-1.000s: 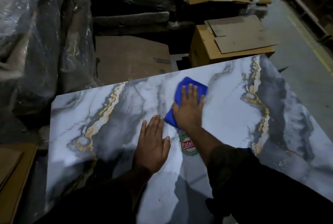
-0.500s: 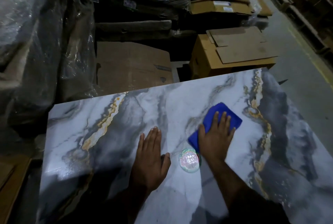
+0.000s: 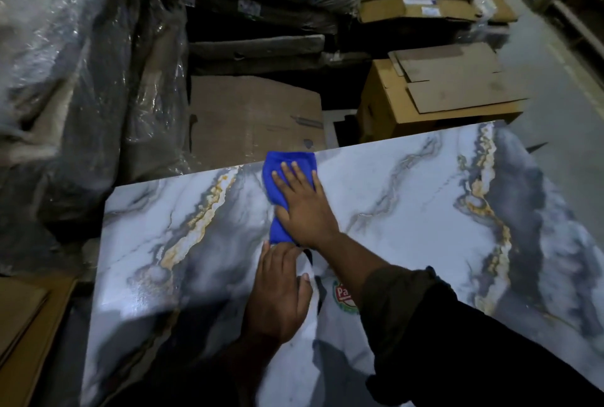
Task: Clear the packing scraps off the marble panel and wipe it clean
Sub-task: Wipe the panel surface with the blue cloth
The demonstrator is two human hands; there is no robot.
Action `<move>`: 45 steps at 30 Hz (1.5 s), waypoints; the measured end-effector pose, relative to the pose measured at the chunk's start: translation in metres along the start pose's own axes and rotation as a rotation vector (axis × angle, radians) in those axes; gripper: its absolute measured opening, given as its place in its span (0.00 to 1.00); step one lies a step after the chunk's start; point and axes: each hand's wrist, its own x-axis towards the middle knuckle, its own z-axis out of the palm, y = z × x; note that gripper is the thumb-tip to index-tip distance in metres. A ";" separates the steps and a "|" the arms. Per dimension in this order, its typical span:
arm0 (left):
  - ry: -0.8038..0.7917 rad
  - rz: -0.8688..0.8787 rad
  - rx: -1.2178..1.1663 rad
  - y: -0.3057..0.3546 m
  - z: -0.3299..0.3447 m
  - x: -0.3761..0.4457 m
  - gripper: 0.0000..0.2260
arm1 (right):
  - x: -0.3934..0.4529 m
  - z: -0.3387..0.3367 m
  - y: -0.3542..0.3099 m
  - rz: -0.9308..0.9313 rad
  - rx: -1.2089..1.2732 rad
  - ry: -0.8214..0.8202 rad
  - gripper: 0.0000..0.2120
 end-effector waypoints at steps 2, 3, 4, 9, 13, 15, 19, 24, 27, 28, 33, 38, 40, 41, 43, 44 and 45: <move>-0.020 -0.016 -0.027 0.001 -0.002 0.001 0.15 | -0.020 0.003 0.003 0.011 0.007 0.004 0.34; -0.027 -0.025 -0.031 0.002 -0.003 0.001 0.13 | -0.031 0.003 0.004 0.057 0.007 0.019 0.34; -0.032 -0.038 -0.030 0.002 -0.003 0.001 0.11 | -0.041 0.003 0.006 0.121 0.003 0.040 0.34; -0.059 -0.041 0.012 0.004 -0.002 0.003 0.09 | -0.096 0.006 0.014 0.435 -0.113 0.129 0.36; -0.053 -0.025 0.055 0.003 -0.002 0.002 0.15 | -0.151 0.006 0.021 0.584 -0.134 0.184 0.36; -0.042 0.002 0.091 0.003 -0.002 0.002 0.16 | -0.181 0.008 0.020 0.655 -0.133 0.215 0.35; -0.014 0.041 0.112 0.004 -0.004 0.001 0.17 | -0.252 0.014 0.011 0.779 -0.155 0.238 0.35; 0.018 0.096 0.107 0.005 -0.006 -0.002 0.16 | -0.349 0.024 -0.017 0.919 -0.177 0.276 0.36; -0.007 0.087 0.181 0.005 -0.006 -0.003 0.17 | -0.397 0.032 -0.039 0.985 -0.167 0.280 0.35; -0.029 0.087 0.229 0.006 -0.006 -0.003 0.16 | -0.408 0.035 -0.047 1.013 -0.162 0.276 0.35; -0.165 0.050 0.374 0.035 0.002 -0.005 0.15 | -0.424 0.039 -0.068 1.174 -0.120 0.264 0.36; -0.222 0.178 0.083 0.102 0.041 -0.038 0.27 | -0.414 0.034 -0.067 1.212 -0.125 0.279 0.38; -0.258 0.227 0.092 0.115 0.055 -0.053 0.27 | -0.413 0.034 -0.063 1.218 -0.127 0.294 0.39; -0.272 0.241 0.125 0.117 0.060 -0.058 0.28 | -0.413 0.035 -0.062 1.219 -0.122 0.293 0.39; -0.284 0.241 0.200 0.116 0.065 -0.061 0.29 | -0.412 0.036 -0.059 1.221 -0.126 0.290 0.40; -0.289 0.240 0.225 0.116 0.065 -0.061 0.29 | -0.411 0.036 -0.056 1.223 -0.122 0.288 0.40; -0.300 0.243 0.242 0.117 0.066 -0.061 0.30 | -0.410 0.037 -0.055 1.225 -0.114 0.290 0.40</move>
